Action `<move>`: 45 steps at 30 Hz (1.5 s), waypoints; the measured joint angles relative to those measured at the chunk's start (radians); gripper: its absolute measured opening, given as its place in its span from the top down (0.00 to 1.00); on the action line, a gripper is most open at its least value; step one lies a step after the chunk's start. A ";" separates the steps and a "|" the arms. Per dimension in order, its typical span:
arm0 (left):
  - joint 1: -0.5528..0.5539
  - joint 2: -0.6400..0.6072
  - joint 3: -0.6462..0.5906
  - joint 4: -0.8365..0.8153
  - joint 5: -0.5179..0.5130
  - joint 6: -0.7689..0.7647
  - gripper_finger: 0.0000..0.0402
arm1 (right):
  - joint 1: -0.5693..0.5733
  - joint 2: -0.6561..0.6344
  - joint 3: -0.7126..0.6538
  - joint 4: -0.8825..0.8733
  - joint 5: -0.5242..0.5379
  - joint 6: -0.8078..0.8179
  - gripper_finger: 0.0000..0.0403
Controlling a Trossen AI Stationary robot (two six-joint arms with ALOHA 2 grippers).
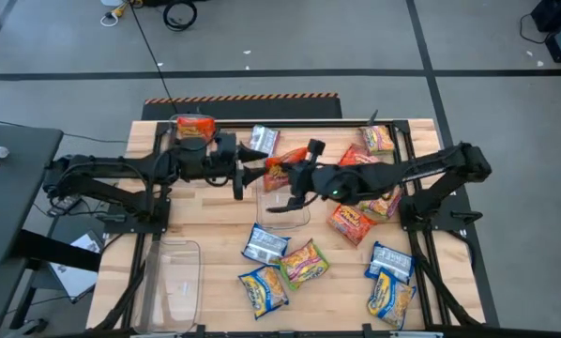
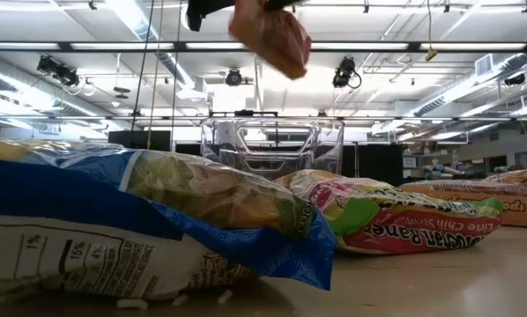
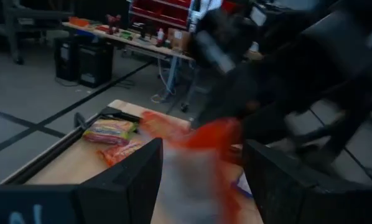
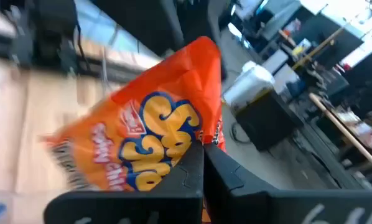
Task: Sort Maruchan noodles
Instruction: Put the top left orange noodle pack into the top transparent bin
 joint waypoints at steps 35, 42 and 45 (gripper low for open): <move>0.199 -0.042 0.003 -0.433 0.116 0.439 0.84 | -0.059 -0.065 0.001 0.128 -0.238 0.132 0.59; 0.385 -0.253 0.003 -0.848 -0.044 0.676 0.84 | -0.034 -0.160 0.001 -0.002 -0.245 0.151 0.38; 0.519 -0.286 0.003 -0.998 -0.072 0.774 0.84 | -0.021 -0.166 0.001 -0.061 -0.248 0.156 0.36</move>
